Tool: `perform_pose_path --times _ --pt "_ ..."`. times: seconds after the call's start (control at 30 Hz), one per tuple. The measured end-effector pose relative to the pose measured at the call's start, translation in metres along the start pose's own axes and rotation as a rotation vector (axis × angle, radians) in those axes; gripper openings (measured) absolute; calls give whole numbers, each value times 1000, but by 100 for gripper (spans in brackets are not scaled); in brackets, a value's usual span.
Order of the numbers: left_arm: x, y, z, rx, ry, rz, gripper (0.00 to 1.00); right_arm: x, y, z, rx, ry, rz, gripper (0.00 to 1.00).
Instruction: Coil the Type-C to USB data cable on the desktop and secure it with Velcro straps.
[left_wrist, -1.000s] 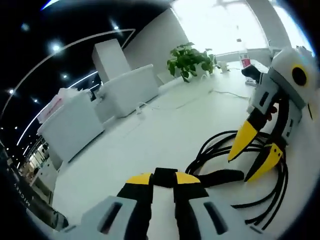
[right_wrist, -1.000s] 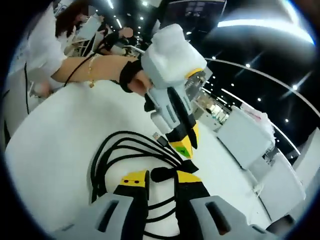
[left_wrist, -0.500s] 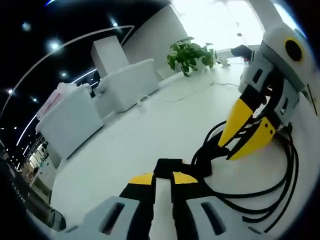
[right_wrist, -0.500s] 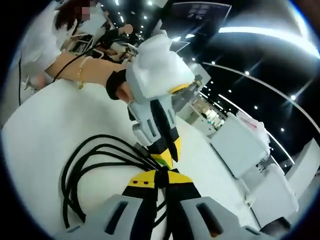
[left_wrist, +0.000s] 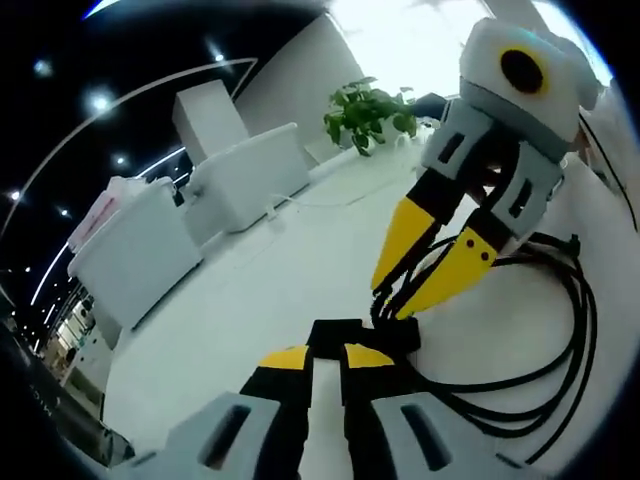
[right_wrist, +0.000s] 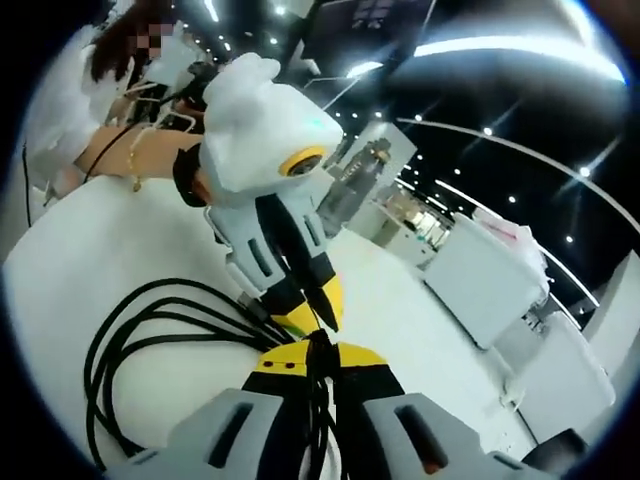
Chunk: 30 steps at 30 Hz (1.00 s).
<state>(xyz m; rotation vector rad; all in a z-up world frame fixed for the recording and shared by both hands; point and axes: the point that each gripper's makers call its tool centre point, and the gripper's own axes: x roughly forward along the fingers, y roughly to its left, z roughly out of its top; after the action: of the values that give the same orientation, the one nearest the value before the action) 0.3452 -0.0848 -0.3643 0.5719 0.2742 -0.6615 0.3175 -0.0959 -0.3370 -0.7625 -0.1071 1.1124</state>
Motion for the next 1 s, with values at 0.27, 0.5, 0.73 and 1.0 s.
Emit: perform_pose_path --times 0.27,0.5,0.73,1.0 --pt "0 -1 -1 1 0 -1 12 1 0 7 -12 -21 6 11" --pt "-1 -2 -1 5 1 0 12 1 0 9 49 -33 34 9" --pt "2 -9 0 51 -5 -36 5 9 -14 8 171 -58 90 1" --pt "5 -11 0 152 14 -48 3 36 -22 -17 207 -22 136 1"
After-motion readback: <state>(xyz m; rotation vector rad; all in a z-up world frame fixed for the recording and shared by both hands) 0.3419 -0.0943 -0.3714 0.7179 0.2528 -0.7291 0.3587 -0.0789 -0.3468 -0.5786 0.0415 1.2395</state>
